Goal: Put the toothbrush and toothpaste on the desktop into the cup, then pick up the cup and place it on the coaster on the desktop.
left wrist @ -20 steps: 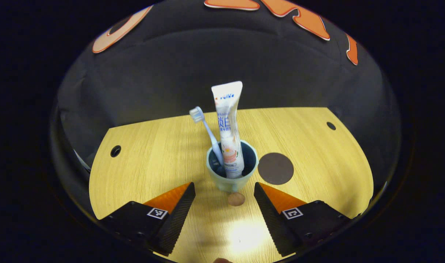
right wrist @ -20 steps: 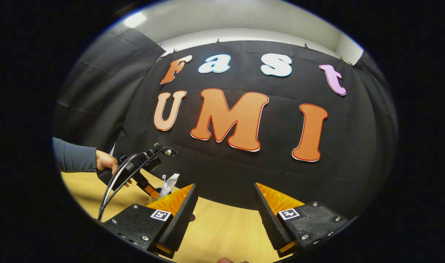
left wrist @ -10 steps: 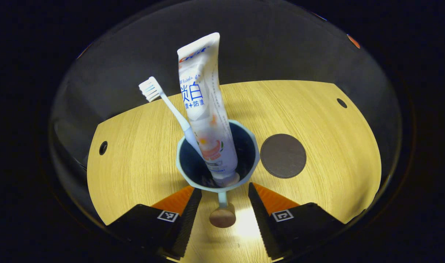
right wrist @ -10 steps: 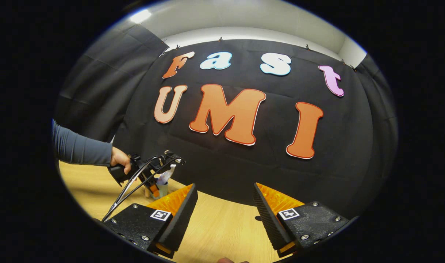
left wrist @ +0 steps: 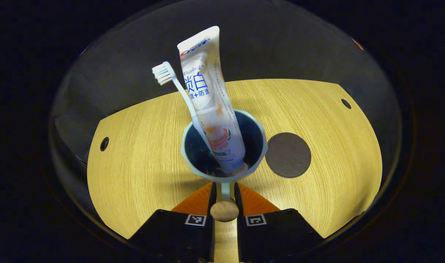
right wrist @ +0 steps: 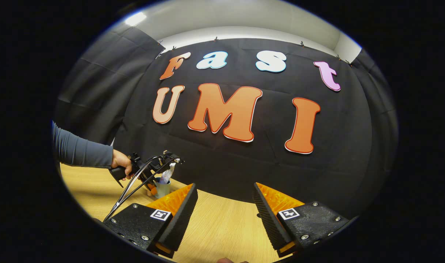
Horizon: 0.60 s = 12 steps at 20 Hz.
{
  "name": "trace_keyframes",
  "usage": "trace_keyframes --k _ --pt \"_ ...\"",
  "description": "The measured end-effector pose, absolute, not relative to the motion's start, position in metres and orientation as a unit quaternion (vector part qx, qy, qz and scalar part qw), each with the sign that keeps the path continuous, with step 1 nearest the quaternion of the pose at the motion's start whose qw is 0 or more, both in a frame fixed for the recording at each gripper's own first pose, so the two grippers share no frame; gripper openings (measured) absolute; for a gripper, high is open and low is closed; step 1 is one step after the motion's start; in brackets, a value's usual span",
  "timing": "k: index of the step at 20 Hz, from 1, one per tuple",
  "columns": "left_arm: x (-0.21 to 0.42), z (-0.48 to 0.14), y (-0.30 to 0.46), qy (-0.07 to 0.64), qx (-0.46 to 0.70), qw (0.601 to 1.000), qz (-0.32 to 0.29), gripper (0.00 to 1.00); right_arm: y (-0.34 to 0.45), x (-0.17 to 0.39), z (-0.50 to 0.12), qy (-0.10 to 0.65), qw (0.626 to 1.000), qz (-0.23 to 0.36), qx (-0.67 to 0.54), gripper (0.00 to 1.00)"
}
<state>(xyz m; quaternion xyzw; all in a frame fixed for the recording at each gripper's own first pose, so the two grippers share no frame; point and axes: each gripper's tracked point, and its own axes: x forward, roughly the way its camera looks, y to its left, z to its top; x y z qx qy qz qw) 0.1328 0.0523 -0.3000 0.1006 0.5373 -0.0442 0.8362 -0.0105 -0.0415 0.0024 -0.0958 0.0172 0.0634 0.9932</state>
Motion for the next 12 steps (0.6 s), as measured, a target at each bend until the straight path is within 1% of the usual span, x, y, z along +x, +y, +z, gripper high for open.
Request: trace_keyframes --k 1,4,12 --pt "0.132 -0.298 0.052 0.539 0.101 0.835 -0.043 0.22 -0.043 -0.012 0.001 0.018 0.994 0.061 -0.093 0.92" --pt "0.132 -0.294 0.051 0.531 0.091 0.842 -0.036 0.22 -0.049 -0.016 0.0 0.017 0.995 0.057 -0.084 0.92" --pt "0.135 -0.296 0.051 0.51 0.082 0.853 -0.073 0.21 -0.071 -0.021 -0.007 0.023 0.997 0.032 -0.068 0.92"
